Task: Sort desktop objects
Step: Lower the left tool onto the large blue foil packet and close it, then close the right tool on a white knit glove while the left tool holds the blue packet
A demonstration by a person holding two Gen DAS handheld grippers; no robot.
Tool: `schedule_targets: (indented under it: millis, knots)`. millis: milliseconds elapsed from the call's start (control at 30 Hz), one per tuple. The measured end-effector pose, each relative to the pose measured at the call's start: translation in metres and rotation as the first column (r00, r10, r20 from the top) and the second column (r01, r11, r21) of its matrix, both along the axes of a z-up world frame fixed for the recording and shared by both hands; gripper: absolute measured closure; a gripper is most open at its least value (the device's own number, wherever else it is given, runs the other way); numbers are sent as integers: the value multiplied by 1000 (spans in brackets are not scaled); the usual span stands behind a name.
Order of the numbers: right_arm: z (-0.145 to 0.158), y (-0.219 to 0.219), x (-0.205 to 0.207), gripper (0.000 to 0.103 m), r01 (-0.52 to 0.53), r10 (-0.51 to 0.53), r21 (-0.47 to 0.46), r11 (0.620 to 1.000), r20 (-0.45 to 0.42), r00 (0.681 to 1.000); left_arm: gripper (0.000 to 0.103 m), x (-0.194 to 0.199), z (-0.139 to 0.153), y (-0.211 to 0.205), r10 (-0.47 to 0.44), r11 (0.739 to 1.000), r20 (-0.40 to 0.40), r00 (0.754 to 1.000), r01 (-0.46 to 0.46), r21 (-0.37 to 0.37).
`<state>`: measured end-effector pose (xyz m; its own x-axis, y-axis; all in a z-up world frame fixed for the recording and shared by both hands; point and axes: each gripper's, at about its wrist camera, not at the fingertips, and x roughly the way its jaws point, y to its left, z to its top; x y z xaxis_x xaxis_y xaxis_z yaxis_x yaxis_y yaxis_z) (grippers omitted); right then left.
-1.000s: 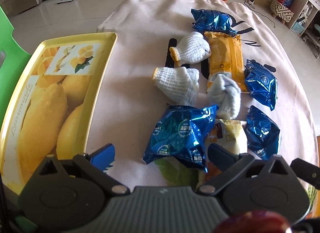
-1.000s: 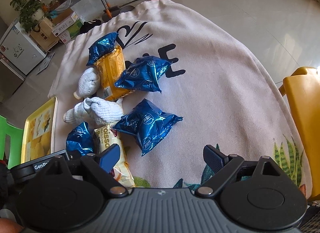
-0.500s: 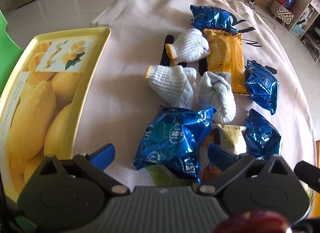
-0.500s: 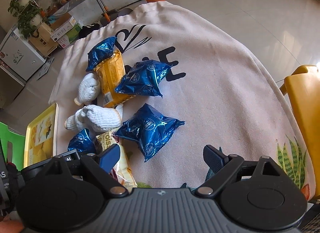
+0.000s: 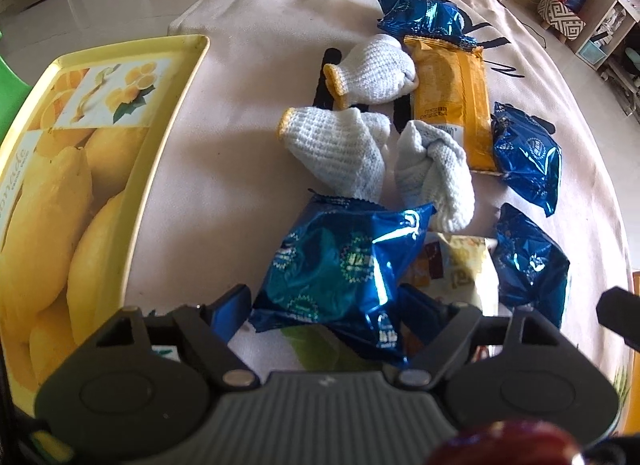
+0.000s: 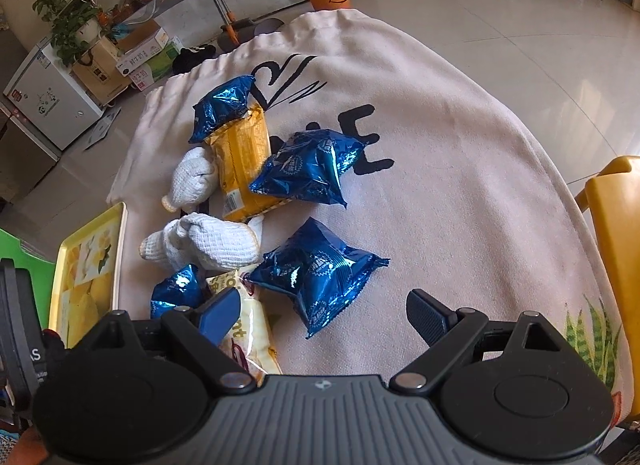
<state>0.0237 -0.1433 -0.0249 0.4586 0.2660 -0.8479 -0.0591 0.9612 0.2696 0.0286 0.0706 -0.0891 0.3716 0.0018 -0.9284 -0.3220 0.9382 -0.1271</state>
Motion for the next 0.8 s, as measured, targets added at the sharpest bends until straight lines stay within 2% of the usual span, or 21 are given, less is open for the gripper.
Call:
schedule_targets:
  millis: [133,367,567,633,800]
  knots:
    - [1,7,6,12,-29,29,15,999,15,999,26,-2,2,0,6,1000,7,1000,-6,10]
    - [2,23,19,13,-111,107,49,993,70,992,26,-6,11,3,29,999,25,999,-30,21]
    - [-5,47,34,14,-197,193,33,980,110,975,26,-11,19,7,41,998,45,998,-43,45]
    - [-9,55,39,19,-230,225,33,973,109,968,26,-11,21,9,48,997,46,998,-51,52]
    - [-22,72,49,23,-291,289,11,957,98,952,26,-13,23,17,76,996,53,996,-79,46]
